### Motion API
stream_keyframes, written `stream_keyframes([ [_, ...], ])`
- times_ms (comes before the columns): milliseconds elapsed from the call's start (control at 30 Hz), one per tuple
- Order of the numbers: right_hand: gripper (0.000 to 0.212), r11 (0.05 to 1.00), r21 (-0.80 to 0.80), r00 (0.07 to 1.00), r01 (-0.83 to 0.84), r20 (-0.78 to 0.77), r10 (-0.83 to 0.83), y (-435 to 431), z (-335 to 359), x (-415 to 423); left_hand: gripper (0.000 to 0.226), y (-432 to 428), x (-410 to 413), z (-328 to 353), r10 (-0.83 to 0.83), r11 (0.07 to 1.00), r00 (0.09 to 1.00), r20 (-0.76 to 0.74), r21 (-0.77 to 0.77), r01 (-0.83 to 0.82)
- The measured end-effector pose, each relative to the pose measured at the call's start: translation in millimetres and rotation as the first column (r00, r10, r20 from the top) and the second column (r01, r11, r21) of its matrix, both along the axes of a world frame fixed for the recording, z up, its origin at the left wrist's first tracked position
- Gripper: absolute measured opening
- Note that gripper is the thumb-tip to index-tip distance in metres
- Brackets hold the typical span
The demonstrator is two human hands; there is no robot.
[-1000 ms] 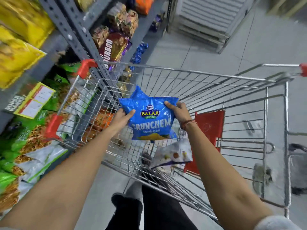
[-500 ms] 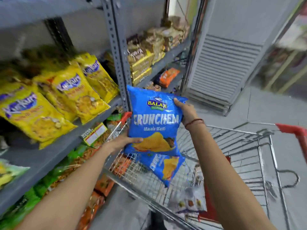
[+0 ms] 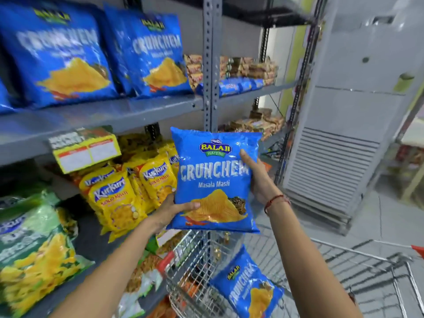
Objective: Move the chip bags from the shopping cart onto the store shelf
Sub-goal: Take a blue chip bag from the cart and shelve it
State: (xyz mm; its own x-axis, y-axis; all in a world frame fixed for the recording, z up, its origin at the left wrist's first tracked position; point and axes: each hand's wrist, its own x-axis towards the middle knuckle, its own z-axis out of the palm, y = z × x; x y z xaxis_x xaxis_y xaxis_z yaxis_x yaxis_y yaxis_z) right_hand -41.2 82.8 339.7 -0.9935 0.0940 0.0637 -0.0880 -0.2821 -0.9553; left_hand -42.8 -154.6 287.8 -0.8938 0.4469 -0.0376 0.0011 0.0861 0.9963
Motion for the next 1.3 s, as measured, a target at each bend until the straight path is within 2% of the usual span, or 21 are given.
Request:
stream_keyframes([
  [67,0.108,1.000,-0.001,0.999,-0.007,-0.046,0.007,-15,15,-3,0.095,-12,1,22,0.020,1.000,0.998,-0.054,0.004,-0.020],
  [100,0.106,1.000,-0.006,0.996,0.012,-0.085,-0.012,-22,26,-5,0.091,-18,2,34,0.023,1.000,0.996,-0.083,-0.001,-0.023],
  [233,0.066,1.000,0.003,0.970,0.003,-0.244,-0.002,-46,76,-13,0.079,-42,7,78,0.079,0.997,0.979,-0.187,0.000,-0.080],
  [400,0.058,0.998,-0.044,0.919,-0.044,-0.393,0.023,-77,140,-25,0.050,-63,17,141,0.129,0.990,0.937,-0.324,-0.005,-0.138],
  [500,0.052,0.995,-0.070,0.888,-0.077,-0.458,0.037,-101,178,-31,0.040,-78,21,178,0.198,0.977,0.900,-0.389,0.011,-0.211],
  [600,0.020,0.988,-0.039,0.850,-0.150,-0.516,0.108,-128,207,-43,0.029,-104,20,205,0.250,0.963,0.862,-0.441,0.024,-0.268],
  [633,0.017,0.984,-0.029,0.842,-0.178,-0.522,0.137,-138,215,-49,0.028,-111,23,214,0.273,0.956,0.847,-0.456,0.032,-0.291],
  [800,0.027,0.969,0.007,0.813,-0.248,-0.542,0.212,-198,250,-81,0.028,-159,14,235,0.444,0.889,0.779,-0.444,0.105,-0.447],
  [900,0.036,0.967,0.062,0.819,-0.247,-0.520,0.242,-231,258,-106,0.050,-180,0,239,0.511,0.851,0.765,-0.392,0.102,-0.515],
  [967,0.059,0.969,0.084,0.836,-0.233,-0.491,0.244,-247,255,-123,0.043,-187,-7,238,0.542,0.836,0.761,-0.356,0.132,-0.533],
  [1067,0.073,0.966,0.120,0.855,-0.228,-0.449,0.258,-264,248,-147,0.032,-195,-27,232,0.578,0.813,0.753,-0.315,0.142,-0.565],
  [1133,0.088,0.969,0.165,0.887,-0.183,-0.398,0.235,-269,245,-157,0.046,-198,-39,231,0.590,0.805,0.754,-0.288,0.145,-0.575],
  [1200,0.093,0.971,0.201,0.903,-0.129,-0.380,0.199,-273,242,-171,0.064,-200,-50,230,0.575,0.816,0.771,-0.273,0.114,-0.567],
  [1300,0.093,0.962,0.252,0.918,-0.102,-0.349,0.189,-276,235,-186,0.041,-201,-60,226,0.577,0.807,0.769,-0.274,0.046,-0.589],
])
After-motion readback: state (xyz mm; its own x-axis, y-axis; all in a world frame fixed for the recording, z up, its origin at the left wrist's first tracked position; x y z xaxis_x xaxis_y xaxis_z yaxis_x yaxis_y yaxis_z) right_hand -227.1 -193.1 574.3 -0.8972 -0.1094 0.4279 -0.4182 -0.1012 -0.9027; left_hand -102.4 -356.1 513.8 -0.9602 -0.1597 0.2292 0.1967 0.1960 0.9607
